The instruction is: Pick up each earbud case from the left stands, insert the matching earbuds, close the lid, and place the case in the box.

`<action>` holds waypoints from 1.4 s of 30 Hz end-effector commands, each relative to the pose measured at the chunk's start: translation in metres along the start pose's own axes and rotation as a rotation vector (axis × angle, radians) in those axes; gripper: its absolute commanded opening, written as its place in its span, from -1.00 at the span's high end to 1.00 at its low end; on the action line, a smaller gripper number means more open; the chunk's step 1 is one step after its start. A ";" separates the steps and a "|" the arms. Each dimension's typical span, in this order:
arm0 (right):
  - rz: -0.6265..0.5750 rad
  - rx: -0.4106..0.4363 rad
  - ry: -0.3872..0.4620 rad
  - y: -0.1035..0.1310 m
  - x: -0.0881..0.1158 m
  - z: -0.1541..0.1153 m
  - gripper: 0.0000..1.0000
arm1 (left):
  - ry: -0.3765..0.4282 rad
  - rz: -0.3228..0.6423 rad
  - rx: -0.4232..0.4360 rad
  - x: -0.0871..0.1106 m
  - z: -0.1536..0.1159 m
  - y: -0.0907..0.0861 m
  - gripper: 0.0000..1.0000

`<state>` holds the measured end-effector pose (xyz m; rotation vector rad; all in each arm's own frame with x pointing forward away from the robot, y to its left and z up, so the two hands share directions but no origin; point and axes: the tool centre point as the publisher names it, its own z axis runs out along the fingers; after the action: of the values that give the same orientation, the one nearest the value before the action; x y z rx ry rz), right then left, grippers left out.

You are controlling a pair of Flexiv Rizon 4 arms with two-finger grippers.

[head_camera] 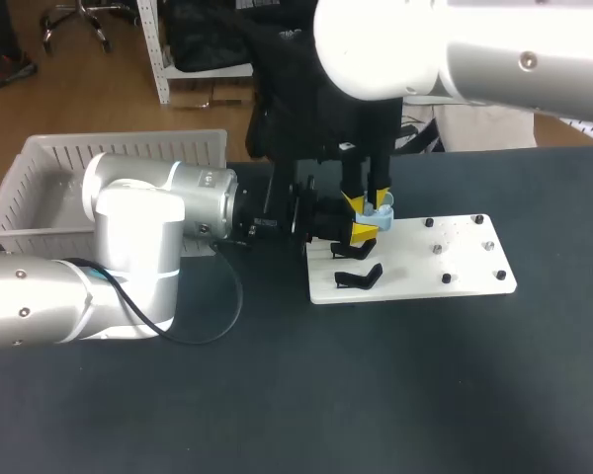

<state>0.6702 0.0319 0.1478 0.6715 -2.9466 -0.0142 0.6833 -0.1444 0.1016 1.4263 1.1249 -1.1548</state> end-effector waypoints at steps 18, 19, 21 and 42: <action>0.204 -0.085 -0.142 -0.038 0.003 -0.037 -1.00 | 0.000 0.000 0.000 0.000 0.000 0.001 1.00; 0.239 -0.094 -0.159 -0.044 0.000 -0.037 -1.00 | 0.000 0.000 0.000 0.000 0.000 0.001 1.00; 0.295 -0.092 -0.178 -0.054 -0.007 -0.035 -1.00 | 0.000 0.000 0.000 0.000 0.000 0.001 1.00; 0.437 -0.089 -0.086 -0.091 -0.034 0.011 -1.00 | 0.000 0.000 0.000 0.000 0.000 0.001 1.00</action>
<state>0.7329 -0.0393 0.1327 0.0008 -3.1114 -0.1491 0.6839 -0.1444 0.1016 1.4261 1.1240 -1.1554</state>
